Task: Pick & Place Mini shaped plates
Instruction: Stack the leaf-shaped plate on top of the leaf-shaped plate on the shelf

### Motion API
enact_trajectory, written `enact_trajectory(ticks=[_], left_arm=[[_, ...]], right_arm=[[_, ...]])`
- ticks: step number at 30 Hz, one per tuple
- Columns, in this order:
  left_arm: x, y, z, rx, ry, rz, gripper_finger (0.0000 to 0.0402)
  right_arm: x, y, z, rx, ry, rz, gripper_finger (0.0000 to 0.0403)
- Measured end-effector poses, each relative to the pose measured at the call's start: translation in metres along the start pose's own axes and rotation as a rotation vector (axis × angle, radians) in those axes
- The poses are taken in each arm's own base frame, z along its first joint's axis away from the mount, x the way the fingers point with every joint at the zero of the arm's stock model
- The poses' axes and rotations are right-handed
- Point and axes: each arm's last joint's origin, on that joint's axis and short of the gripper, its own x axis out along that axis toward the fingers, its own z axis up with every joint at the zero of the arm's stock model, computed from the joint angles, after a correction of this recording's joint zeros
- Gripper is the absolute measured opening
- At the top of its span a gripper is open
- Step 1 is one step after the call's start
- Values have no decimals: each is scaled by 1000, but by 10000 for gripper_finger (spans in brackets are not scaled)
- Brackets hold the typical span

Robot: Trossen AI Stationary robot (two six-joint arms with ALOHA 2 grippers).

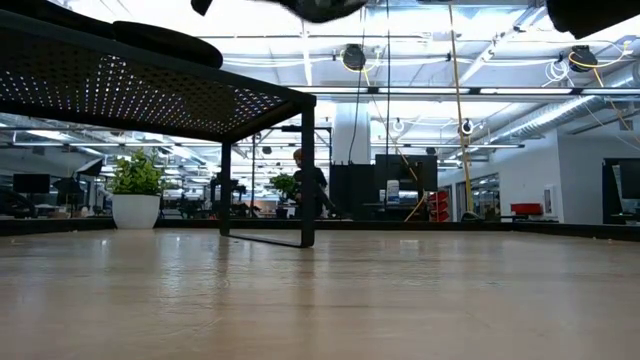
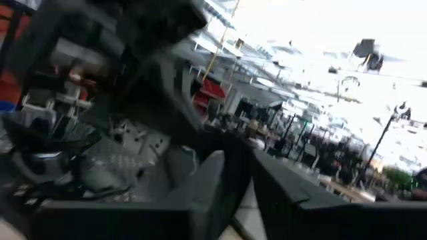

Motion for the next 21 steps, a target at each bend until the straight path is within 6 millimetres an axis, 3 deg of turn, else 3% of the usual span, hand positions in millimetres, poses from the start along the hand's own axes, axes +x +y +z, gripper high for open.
enact_trajectory(ticks=[2, 6, 10, 16, 21], left_arm=[[-4, 2, 4, 8, -9, -17, 13], [-20, 13, 16, -14, -15, -44, 19], [-38, 27, 27, -34, -4, -87, 6], [-65, 55, 34, -33, 134, -278, 5], [-81, 82, 21, 111, 397, -419, 9]], right_arm=[[-4, 4, -1, 11, 30, 7, 96], [-11, 8, -1, 36, 88, -14, 164], [-16, 12, 0, 24, 97, 1, 211], [-21, 14, 3, 29, 90, 16, 232], [-20, 14, 3, 29, 89, 17, 225]])
